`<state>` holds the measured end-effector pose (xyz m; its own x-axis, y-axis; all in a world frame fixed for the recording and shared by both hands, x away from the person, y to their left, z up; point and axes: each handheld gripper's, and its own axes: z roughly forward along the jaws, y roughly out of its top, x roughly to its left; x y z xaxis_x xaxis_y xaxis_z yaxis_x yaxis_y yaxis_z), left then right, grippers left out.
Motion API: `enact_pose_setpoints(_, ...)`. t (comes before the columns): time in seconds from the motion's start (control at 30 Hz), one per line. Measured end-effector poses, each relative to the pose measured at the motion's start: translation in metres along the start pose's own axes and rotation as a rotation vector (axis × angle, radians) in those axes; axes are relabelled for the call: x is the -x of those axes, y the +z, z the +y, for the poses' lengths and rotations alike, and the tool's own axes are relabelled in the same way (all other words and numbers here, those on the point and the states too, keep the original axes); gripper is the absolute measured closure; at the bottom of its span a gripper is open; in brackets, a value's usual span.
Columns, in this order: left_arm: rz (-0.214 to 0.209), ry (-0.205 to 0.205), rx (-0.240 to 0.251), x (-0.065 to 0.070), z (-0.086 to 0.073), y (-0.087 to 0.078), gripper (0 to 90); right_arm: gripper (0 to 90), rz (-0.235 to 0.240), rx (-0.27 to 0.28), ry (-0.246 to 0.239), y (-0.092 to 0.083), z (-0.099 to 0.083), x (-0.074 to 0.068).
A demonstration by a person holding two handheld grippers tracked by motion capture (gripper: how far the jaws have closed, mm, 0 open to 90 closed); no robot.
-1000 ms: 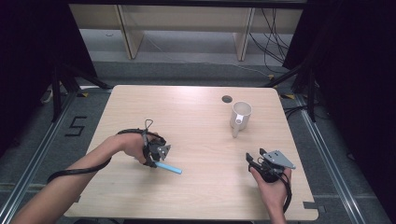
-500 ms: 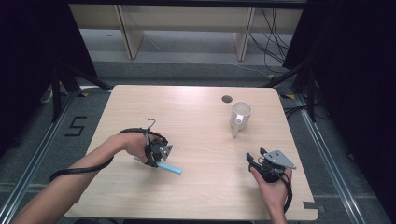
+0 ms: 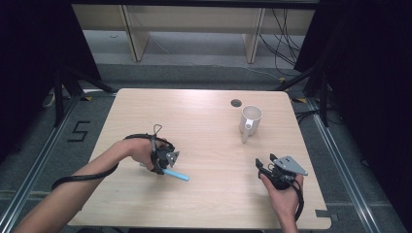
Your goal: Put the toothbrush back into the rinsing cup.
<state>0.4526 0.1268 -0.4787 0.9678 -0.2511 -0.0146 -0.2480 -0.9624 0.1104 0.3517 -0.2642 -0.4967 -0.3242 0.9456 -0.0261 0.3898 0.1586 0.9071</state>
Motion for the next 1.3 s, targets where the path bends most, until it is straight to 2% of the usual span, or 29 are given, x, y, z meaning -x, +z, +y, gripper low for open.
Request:
enact_pose_setpoints(0.13, 0.004, -0.002, -0.004, 0.0001, 0.0004, 0.0000, 73.2, 41.2, -0.002, -0.003, 0.004, -0.0015, 0.0008, -0.0001)
enact_pose_setpoints(0.3, 0.020, -0.033, -0.007, 0.0015, 0.0009, 0.0003, 74.9, 41.2, 0.004, -0.004, 0.006, -0.0018, 0.0009, 0.0001)
enact_pose_setpoints(0.33, 0.020, -0.033, -0.007, 0.0015, 0.0009, 0.0003, 75.4, 41.2, 0.003, -0.008, 0.044, -0.0022, 0.0005, -0.0029)
enact_pose_setpoints(0.37, 0.021, -0.035, -0.008, 0.0018, 0.0008, 0.0002, 75.4, 41.2, 0.003, -0.008, 0.044, -0.0022, 0.0005, -0.0029)
enact_pose_setpoints(0.4, 0.019, -0.041, -0.009, 0.0020, 0.0006, 0.0002, 76.4, 41.2, 0.005, -0.008, 0.045, -0.0023, 0.0005, -0.0029)
enact_pose_setpoints(0.47, 0.016, -0.047, -0.009, 0.0017, 0.0010, 0.0002, 77.0, 41.2, 0.004, 0.003, 0.016, -0.0014, 0.0006, -0.0009)
enact_pose_setpoints(0.5, 0.015, -0.050, -0.012, 0.0012, 0.0014, 0.0002, 77.3, 41.2, 0.008, -0.011, 0.052, -0.0024, 0.0004, -0.0037)
enact_pose_setpoints(0.53, 0.015, -0.060, -0.013, 0.0011, 0.0016, 0.0002, 77.4, 41.3, 0.011, 0.001, 0.030, -0.0017, 0.0005, -0.0018)
enact_pose_setpoints(0.57, 0.015, -0.060, -0.013, 0.0011, 0.0016, 0.0002, 77.6, 41.3, 0.011, 0.001, 0.030, -0.0017, 0.0005, -0.0018)
enact_pose_setpoints(0.6, 0.013, -0.080, -0.010, 0.0012, 0.0017, 0.0004, 77.7, 41.4, 0.004, -0.008, 0.059, -0.0038, 0.0007, -0.0045)
enact_pose_setpoints(0.67, 0.004, -0.091, -0.011, 0.0013, 0.0015, 0.0005, 77.9, 41.5, 0.005, -0.002, 0.053, -0.0039, 0.0009, -0.0038)
enact_pose_setpoints(0.7, 0.003, -0.093, -0.012, 0.0015, 0.0015, 0.0005, 77.9, 41.5, 0.001, 0.021, 0.011, -0.0024, 0.0010, -0.0004)
enact_pose_setpoints(0.77, 0.005, -0.092, -0.014, 0.0016, 0.0017, 0.0005, 78.0, 41.5, -0.001, 0.027, 0.004, -0.0023, 0.0010, 0.0003)
enact_pose_setpoints(0.8, 0.008, -0.082, -0.019, 0.0018, 0.0019, 0.0002, 78.2, 41.5, 0.006, 0.023, 0.039, -0.0019, 0.0001, -0.0021)
enact_pose_setpoints(0.87, 0.010, -0.085, -0.016, 0.0027, 0.0017, 0.0004, 78.2, 41.7, 0.003, 0.006, 0.041, -0.0036, 0.0000, -0.0023)
enact_pose_setpoints(0.9, 0.014, -0.044, -0.049, 0.0001, 0.0018, -0.0015, 78.2, 41.7, -0.002, 0.017, 0.007, -0.0024, 0.0000, 0.0000)
enact_pose_setpoints(0.93, 0.008, -0.087, -0.014, 0.0025, 0.0014, 0.0002, 78.3, 41.7, -0.002, 0.019, 0.003, -0.0020, 0.0000, 0.0004)
enact_pose_setpoints(0.97, 0.008, -0.087, -0.014, 0.0025, 0.0014, 0.0002, 78.3, 41.7, -0.002, 0.019, 0.003, -0.0020, 0.0000, 0.0004)
enact_pose_setpoints(1.0, 0.007, -0.090, -0.010, 0.0023, 0.0012, 0.0003, 78.3, 41.6, 0.013, 0.006, 0.065, -0.0009, -0.0002, -0.0037)
enact_pose_setpoints(1.03, 0.007, -0.090, -0.010, 0.0023, 0.0012, 0.0003, 78.4, 41.6, 0.013, 0.006, 0.065, -0.0009, -0.0002, -0.0037)
enact_pose_setpoints(1.07, 0.008, -0.087, -0.013, 0.0025, 0.0013, 0.0003, 78.3, 41.7, 0.015, 0.012, 0.029, -0.0006, 0.0005, -0.0018)
enact_pose_setpoints(1.1, 0.012, -0.084, -0.012, 0.0028, 0.0014, 0.0003, 78.4, 41.7, 0.025, 0.016, 0.042, -0.0001, 0.0004, -0.0034)
enact_pose_setpoints(1.17, 0.001, -0.091, -0.013, 0.0031, 0.0013, 0.0003, 78.4, 41.7, 0.015, 0.016, 0.029, -0.0006, 0.0009, -0.0032)
enact_pose_setpoints(1.2, 0.001, -0.062, -0.039, 0.0009, 0.0011, -0.0014, 78.4, 41.7, 0.009, 0.013, 0.007, -0.0009, 0.0019, -0.0005)
enact_pose_setpoints(1.23, 0.001, -0.062, -0.039, 0.0009, 0.0011, -0.0014, 78.4, 41.7, 0.009, 0.013, 0.007, -0.0009, 0.0019, -0.0005)
enact_pose_setpoints(1.27, -0.001, -0.100, -0.003, 0.0032, 0.0004, -0.0007, 78.5, 41.7, 0.012, 0.023, 0.028, -0.0004, 0.0021, -0.0011)
enact_pose_setpoints(1.3, -0.001, -0.100, -0.003, 0.0032, 0.0004, -0.0007, 78.4, 41.6, 0.029, 0.028, 0.038, 0.0002, 0.0019, -0.0012)
